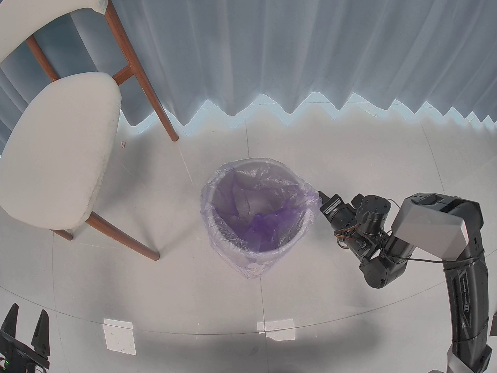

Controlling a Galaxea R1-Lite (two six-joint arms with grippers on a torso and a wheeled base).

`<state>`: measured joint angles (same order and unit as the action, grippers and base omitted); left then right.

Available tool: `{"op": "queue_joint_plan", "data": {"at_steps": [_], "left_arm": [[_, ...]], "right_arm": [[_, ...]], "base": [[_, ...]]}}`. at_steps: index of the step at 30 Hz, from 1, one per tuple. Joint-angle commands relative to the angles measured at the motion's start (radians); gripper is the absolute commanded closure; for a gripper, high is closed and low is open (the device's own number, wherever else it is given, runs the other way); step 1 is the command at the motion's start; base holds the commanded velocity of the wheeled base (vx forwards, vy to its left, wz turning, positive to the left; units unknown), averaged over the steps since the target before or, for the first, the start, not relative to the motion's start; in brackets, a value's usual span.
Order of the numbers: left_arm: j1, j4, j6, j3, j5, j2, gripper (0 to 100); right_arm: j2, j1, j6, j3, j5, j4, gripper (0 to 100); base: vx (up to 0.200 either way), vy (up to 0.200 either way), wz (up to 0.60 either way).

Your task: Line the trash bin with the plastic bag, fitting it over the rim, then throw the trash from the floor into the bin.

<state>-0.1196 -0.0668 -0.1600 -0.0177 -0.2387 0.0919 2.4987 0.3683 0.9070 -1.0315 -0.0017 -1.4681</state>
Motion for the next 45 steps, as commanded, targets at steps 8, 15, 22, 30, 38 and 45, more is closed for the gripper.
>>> {"op": "queue_joint_plan", "data": {"at_steps": [8,15,22,30,38,45], "left_arm": [[0.0,-0.001,-0.001,0.016,-0.001,0.002,0],[0.0,-0.001,-0.001,0.016,-0.001,0.002,0],[-0.002,-0.001,-0.001,0.016,-0.001,0.002,0],[-0.002,-0.001,-0.003,0.016,-0.001,0.003,0],[-0.002,-0.001,-0.007,0.018,0.001,0.003,0],[-0.002,-0.001,-0.006,0.018,0.001,0.003,0]], "right_arm": [[0.147,-0.005,0.122,-0.116,-0.001,0.011,100],[0.207,-0.003,0.156,-0.117,-0.001,0.014,100],[0.198,-0.017,0.135,-0.113,-0.014,0.009,100],[-0.044,-0.065,0.136,0.116,-0.052,-0.02,100],[-0.135,0.003,0.135,0.194,-0.05,-0.078,100],[-0.104,0.08,0.133,0.18,-0.052,-0.097,100]], "base": [[0.0,0.0,0.0],[0.0,0.0,0.0],[0.0,0.0,0.0],[0.0,0.0,0.0],[0.0,0.0,0.0],[0.0,0.0,0.0]]}}
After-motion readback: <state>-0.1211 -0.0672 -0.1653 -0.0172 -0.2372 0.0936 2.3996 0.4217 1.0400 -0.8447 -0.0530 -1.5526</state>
